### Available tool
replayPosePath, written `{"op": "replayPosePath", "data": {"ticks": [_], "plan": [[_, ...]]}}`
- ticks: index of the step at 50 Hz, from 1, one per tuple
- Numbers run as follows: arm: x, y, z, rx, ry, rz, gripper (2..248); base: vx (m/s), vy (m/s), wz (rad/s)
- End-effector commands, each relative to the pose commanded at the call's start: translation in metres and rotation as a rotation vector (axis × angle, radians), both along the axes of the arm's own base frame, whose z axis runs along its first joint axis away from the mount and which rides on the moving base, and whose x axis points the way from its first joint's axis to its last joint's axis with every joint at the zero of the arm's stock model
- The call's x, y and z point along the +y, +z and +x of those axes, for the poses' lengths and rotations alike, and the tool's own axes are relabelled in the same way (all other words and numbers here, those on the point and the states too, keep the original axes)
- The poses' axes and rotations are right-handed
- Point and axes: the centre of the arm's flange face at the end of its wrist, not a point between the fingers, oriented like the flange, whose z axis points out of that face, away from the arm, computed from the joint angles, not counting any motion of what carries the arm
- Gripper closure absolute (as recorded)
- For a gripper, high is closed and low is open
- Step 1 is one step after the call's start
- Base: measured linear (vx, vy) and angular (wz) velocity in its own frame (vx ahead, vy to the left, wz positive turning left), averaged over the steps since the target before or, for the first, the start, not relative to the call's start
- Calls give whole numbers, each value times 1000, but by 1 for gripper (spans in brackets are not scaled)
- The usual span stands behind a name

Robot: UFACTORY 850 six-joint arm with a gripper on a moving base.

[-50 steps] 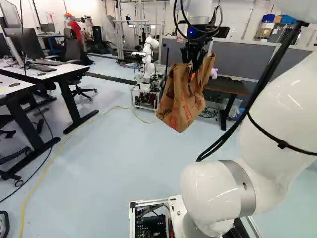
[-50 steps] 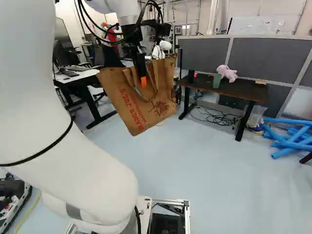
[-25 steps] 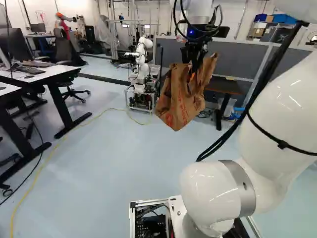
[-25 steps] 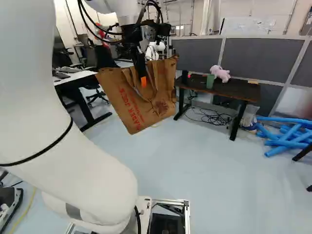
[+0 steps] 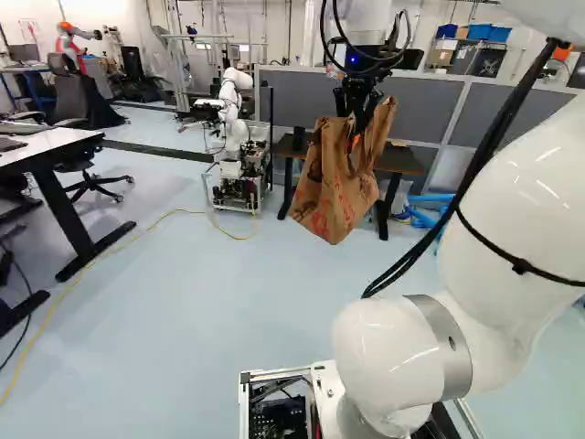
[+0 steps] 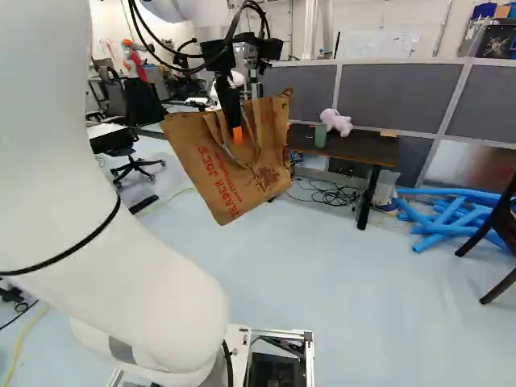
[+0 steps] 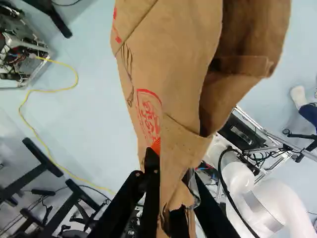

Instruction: Pick up the bag on the ground and place it on the table

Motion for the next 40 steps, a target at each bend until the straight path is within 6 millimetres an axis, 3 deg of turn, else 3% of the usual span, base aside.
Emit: {"op": "replayPosePath", "data": {"ticks": [40], "plan": [[0,0,0,0,0,0,229,211,-146,-235]]}}
